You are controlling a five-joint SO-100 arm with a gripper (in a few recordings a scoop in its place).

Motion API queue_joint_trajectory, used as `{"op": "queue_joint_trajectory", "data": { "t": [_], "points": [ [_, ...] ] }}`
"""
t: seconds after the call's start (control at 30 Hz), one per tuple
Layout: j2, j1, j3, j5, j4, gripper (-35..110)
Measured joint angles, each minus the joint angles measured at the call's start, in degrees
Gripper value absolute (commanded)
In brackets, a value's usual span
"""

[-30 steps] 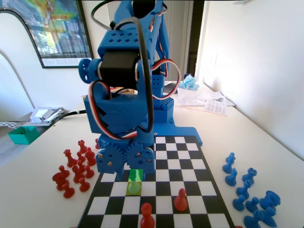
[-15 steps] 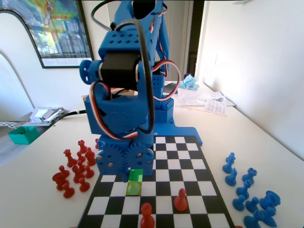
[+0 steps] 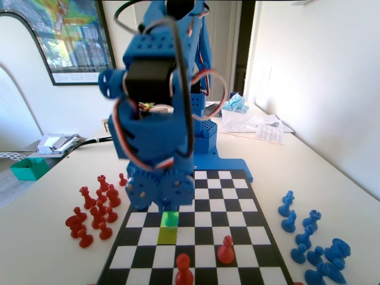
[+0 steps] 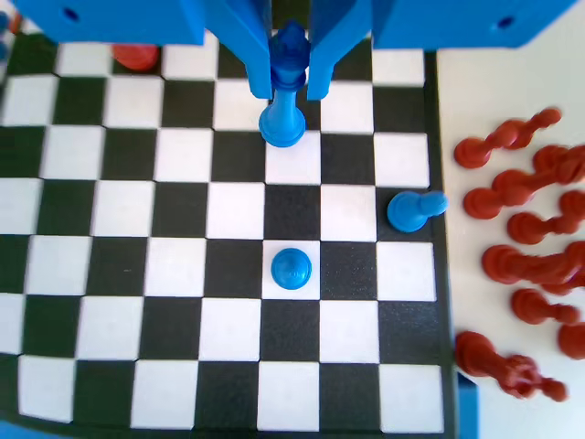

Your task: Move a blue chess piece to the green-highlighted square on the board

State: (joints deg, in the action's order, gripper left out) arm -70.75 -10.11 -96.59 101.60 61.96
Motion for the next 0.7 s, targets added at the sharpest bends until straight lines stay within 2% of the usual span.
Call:
{"op": "queue_joint_trajectory", "data": {
  "t": [0.7],
  "points": [
    [-4.92, -0.62, -7.91, 2.2, -5.27, 1]
  ]
}}
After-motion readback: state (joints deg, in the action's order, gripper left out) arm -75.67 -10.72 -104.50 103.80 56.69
